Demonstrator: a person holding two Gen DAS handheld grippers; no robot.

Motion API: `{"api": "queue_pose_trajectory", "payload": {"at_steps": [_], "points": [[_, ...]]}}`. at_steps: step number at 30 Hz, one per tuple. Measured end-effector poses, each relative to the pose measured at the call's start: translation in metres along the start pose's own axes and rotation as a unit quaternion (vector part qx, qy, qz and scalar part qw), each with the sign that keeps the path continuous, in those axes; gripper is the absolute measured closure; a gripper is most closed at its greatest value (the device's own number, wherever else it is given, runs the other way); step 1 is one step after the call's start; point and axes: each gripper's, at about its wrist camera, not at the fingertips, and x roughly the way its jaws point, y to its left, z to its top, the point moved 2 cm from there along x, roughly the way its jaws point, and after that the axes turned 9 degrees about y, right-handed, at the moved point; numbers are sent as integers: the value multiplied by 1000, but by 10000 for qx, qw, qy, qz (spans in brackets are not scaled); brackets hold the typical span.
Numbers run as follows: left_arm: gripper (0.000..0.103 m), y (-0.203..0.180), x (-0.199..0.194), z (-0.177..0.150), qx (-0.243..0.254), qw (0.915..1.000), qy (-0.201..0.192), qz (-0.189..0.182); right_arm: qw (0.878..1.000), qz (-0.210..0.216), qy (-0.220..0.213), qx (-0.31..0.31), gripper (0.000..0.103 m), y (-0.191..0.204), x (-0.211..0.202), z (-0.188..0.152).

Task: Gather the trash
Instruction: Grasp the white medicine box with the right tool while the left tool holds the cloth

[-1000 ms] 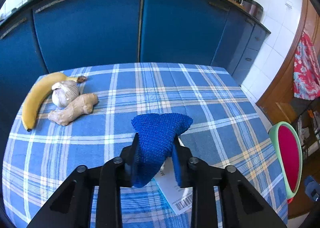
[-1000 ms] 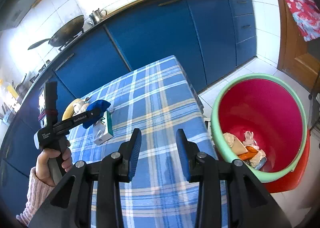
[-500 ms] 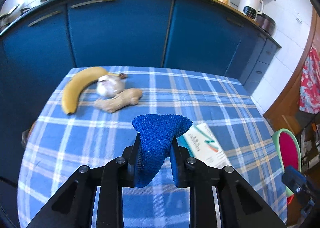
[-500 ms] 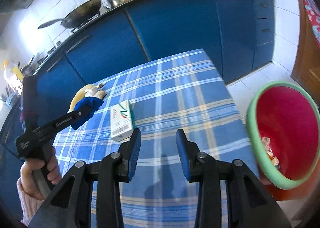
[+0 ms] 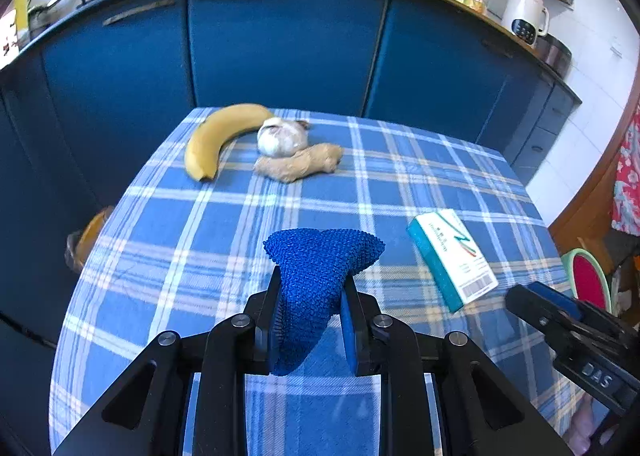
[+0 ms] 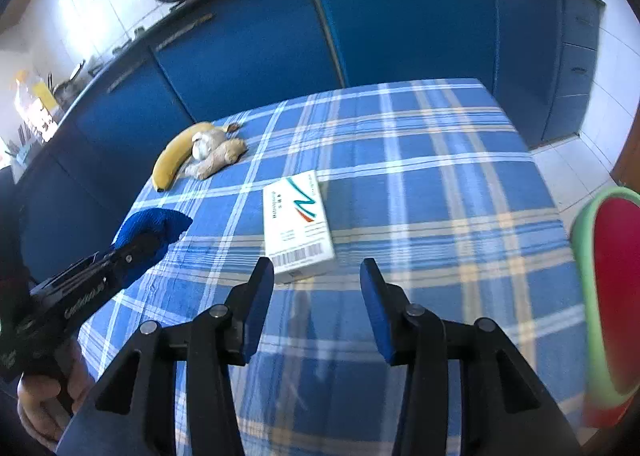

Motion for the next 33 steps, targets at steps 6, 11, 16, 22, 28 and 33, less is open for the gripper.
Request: {"api": "queue_pose_trajectory", "payload": {"at_steps": [6, 11, 16, 22, 28, 33], "points": [[78, 7, 5, -4, -111, 9999, 70, 7, 9996, -69, 215, -145, 54, 12, 23, 5], [78, 13, 8, -6, -197, 9998, 103, 21, 9990, -192, 342, -223, 53, 18, 40, 9], [78, 17, 7, -6, -256, 9996, 84, 38, 9984, -285, 355, -344, 50, 21, 45, 10], [78, 21, 7, -6, -315, 9994, 77, 84, 9979, -392, 378, -356, 47, 24, 56, 16], [78, 23, 9, -8, -352, 9993, 117, 102, 9970, -558, 269, -466, 49, 27, 58, 18], [78, 20, 10, -10, -327, 9993, 150, 106, 9981, -400, 256, -390, 50, 23, 53, 14]]}}
